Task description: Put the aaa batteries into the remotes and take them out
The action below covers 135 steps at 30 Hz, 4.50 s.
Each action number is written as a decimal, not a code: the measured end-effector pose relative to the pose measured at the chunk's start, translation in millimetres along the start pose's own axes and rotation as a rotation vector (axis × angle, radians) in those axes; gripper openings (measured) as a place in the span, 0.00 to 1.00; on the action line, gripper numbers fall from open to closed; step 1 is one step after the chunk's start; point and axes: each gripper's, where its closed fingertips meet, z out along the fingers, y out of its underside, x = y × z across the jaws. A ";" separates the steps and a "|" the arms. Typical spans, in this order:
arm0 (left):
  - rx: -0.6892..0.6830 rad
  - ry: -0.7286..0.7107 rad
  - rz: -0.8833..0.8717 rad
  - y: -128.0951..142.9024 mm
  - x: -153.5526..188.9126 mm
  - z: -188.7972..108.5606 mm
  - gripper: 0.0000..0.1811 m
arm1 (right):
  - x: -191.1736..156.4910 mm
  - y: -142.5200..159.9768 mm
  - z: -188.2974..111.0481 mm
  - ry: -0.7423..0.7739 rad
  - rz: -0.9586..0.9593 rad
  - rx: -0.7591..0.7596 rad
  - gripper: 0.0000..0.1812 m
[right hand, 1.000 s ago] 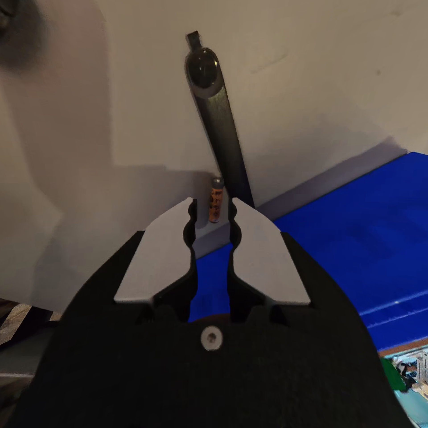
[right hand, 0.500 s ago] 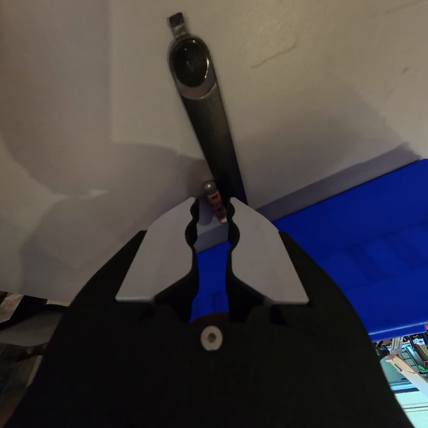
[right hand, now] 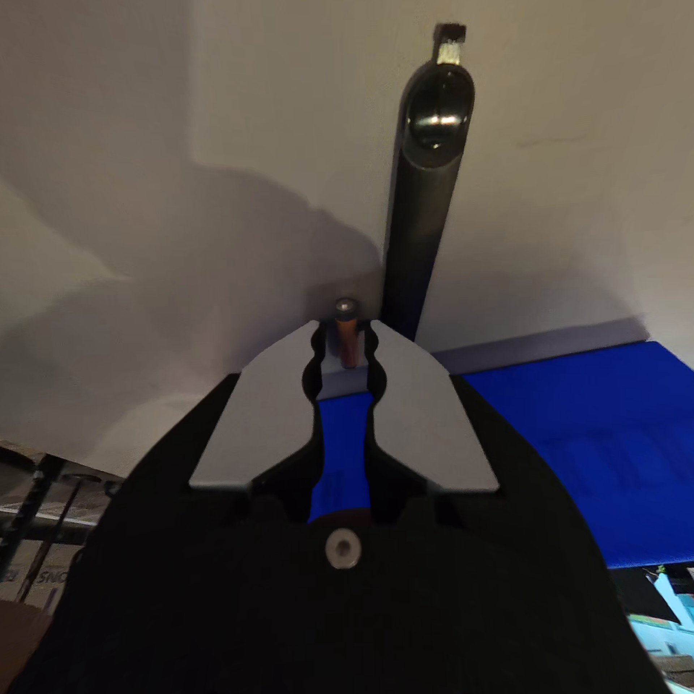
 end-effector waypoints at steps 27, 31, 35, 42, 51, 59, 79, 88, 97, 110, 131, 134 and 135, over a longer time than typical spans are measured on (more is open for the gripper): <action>0.071 -0.028 0.004 -8.1 -3.0 -7.2 0.31 | -44.8 -136.5 -126.7 -0.117 -0.038 1.086 0.06; 0.095 -0.025 -0.008 -10.7 -4.1 -9.9 0.32 | -53.0 -140.8 -138.4 -0.228 -0.030 1.199 0.05; 0.096 -0.026 -0.009 -11.0 -4.4 -10.0 0.32 | -58.5 -154.9 -150.7 -0.337 0.026 1.352 0.05; 0.094 -0.036 -0.030 -10.7 -7.8 -10.0 0.31 | -61.8 -168.1 -147.7 -0.423 0.096 1.453 0.06; 0.085 -0.032 -0.063 -9.7 -11.0 -9.3 0.30 | -61.6 -177.1 -144.2 -0.386 0.112 1.508 0.06; 0.082 -0.046 -0.067 -9.3 -13.1 -9.0 0.29 | -63.8 -181.7 -129.8 -0.264 0.035 1.412 0.06; 0.086 -0.034 -0.107 -9.7 -16.1 -9.4 0.29 | -59.9 -184.3 -139.4 -0.319 0.114 1.569 0.05; 0.118 -0.025 -0.079 -13.3 -12.2 -12.9 0.33 | -56.6 -184.8 -133.4 -0.384 0.155 1.524 0.06; 0.119 -0.048 -0.007 -13.3 -6.0 -12.5 0.31 | -48.3 -182.3 -133.1 -0.453 0.215 1.531 0.06; 0.109 -0.051 -0.056 -12.6 -11.2 -11.3 0.29 | -54.3 -183.1 -152.3 -0.561 0.130 1.548 0.05; 0.115 -0.014 -0.145 -12.9 -17.2 -12.1 0.29 | -45.0 -72.3 -52.4 0.138 -0.250 0.255 0.06; 0.111 -0.016 -0.137 -12.5 -16.5 -11.7 0.29 | -57.5 -63.1 -38.6 0.060 -0.244 0.189 0.06; 0.111 -0.016 -0.137 -12.5 -16.4 -11.6 0.29 | -60.0 -61.6 -35.8 0.044 -0.245 0.183 0.06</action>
